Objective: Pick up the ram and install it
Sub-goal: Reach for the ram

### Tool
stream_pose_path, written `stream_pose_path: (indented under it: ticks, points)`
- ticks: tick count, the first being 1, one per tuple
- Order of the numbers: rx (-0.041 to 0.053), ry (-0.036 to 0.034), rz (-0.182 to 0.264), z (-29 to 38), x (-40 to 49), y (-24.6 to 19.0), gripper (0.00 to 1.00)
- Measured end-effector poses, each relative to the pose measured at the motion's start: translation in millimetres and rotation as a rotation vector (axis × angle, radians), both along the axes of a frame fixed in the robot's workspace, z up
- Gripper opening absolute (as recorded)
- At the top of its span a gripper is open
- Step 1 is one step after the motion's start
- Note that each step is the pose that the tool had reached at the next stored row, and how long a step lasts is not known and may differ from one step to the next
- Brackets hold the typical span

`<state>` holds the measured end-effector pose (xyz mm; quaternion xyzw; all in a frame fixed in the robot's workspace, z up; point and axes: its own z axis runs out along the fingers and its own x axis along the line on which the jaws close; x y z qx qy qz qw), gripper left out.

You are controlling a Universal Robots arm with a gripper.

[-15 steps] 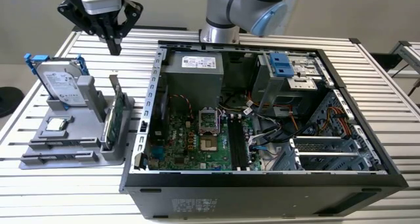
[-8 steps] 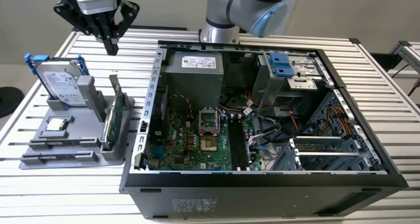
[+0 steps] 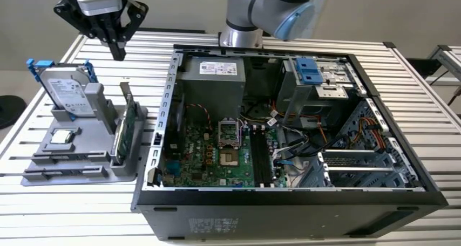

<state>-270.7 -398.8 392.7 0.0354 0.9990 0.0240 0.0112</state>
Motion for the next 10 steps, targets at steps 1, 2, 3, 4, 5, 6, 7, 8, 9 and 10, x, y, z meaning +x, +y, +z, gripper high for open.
stream_pose_path:
  ticks: [1, 2, 3, 4, 5, 6, 7, 8, 9, 10]
  points:
    - [0.0, -0.0001, 0.0, 0.0, -0.8, 0.0, 0.0]
    - [0.0001, -0.0001, 0.0, 0.0, -1.7, 0.0, 0.0]
    - [0.0, -0.0001, 0.0, 0.0, -2.6, 0.0, 0.0]
    - [0.0, 0.0, 0.0, 0.0, -3.4, 0.0, 0.0]
    - [0.0, 0.0, 0.0, 0.0, -4.3, 0.0, 0.0]
    - [0.0, -0.0001, 0.0, 0.0, -5.2, 0.0, 0.0]
    - [0.0, 0.0, 0.0, 0.0, -6.1, 0.0, 0.0]
    - [0.0001, -0.0001, 0.0, 0.0, -7.0, 0.0, 0.0]
    - [0.0, -0.0001, 0.0, 0.0, -7.9, 0.0, 0.0]
    - [0.0001, -0.0001, 0.0, -0.1, -8.7, 0.0, 0.0]
